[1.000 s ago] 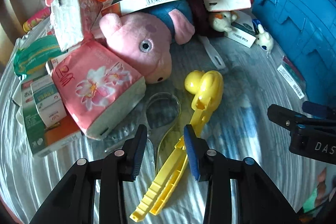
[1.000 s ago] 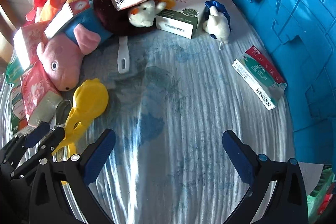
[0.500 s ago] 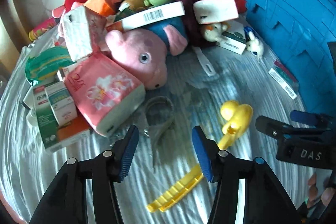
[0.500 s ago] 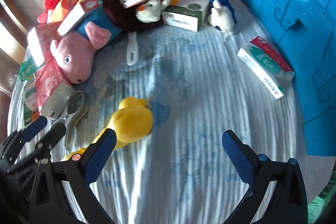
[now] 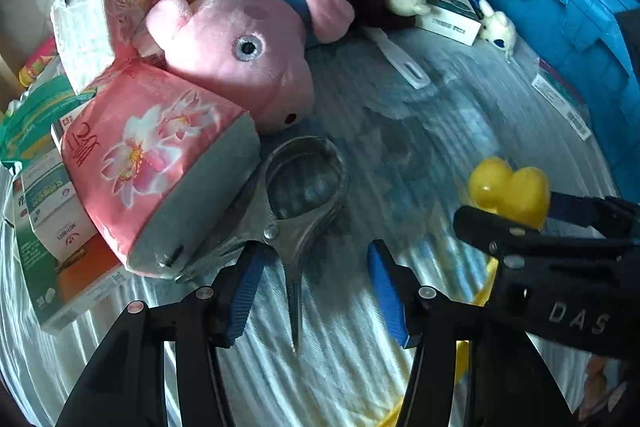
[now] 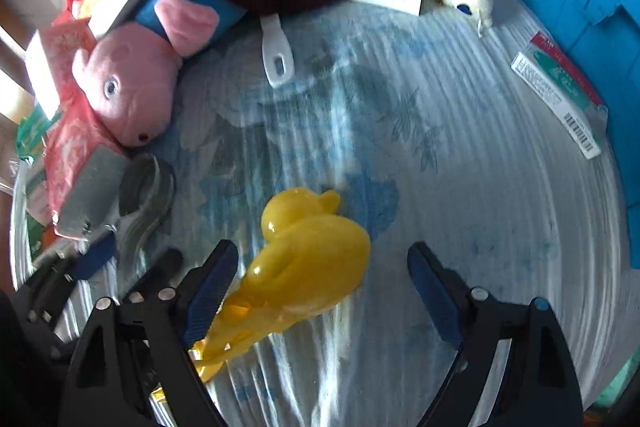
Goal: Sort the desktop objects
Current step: 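Close the left gripper on the metal tongs while the right gripper grasps the yellow snowball toy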
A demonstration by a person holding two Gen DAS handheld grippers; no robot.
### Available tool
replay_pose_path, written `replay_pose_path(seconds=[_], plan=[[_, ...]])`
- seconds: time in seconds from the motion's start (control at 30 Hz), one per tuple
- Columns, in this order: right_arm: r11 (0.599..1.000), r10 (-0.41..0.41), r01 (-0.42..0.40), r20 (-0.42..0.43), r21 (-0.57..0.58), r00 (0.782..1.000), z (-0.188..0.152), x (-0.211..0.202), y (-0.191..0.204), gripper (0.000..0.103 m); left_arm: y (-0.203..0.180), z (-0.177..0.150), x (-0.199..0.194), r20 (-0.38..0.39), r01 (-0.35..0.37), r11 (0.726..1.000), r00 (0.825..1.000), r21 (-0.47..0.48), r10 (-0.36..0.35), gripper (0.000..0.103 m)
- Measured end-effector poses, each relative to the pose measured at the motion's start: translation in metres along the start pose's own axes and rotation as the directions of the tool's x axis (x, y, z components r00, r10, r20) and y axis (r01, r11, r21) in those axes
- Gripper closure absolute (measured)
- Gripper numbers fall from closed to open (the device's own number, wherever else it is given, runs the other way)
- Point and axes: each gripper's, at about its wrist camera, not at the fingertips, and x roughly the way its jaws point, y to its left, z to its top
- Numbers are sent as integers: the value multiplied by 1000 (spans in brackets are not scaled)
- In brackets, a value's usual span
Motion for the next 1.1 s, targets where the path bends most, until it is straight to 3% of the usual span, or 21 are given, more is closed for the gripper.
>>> replay_pose_path(seconds=[0.37,0.43,0.47,0.5,0.53,0.7,0.9,0.97,1.0,1.07,1.1], plan=[[999,-22,22,2,47,1000,-1,-6,-2,17,-1,10,2,43,10,999,999,54,-12,46],[999,-19,19,1,49,1000,-1,-4,-3,18,-2,8,1,52,34,997,998,69,-38,64],[999,-23,23,6,46,1000,-1,-4,-2,23,-4,8,1,50,40,996,998,75,-44,71],[999,-27,26,10,42,1000,-1,-4,-2,29,-6,8,1,49,46,996,998,81,-50,87],[999,-28,27,12,39,1000,-1,-5,-2,41,-8,9,2,48,51,995,997,88,-56,93],[998,-50,50,14,28,999,-3,-11,-7,42,-10,10,1,32,60,996,998,73,-63,93],[979,-178,183,55,-95,982,1,-16,-12,42,-16,2,-14,11,88,994,996,60,-89,96],[984,-151,156,58,-88,987,3,-17,-14,42,-19,0,-19,5,83,994,997,64,-83,95],[987,-136,141,60,-83,989,4,-18,-16,42,-22,0,-21,6,62,996,998,70,-62,92],[989,-129,134,74,-64,989,4,-23,-16,42,-28,3,-25,23,30,996,999,84,-32,75],[991,-119,123,77,-53,990,2,-26,-16,42,-29,5,-29,44,21,996,999,88,-25,59]])
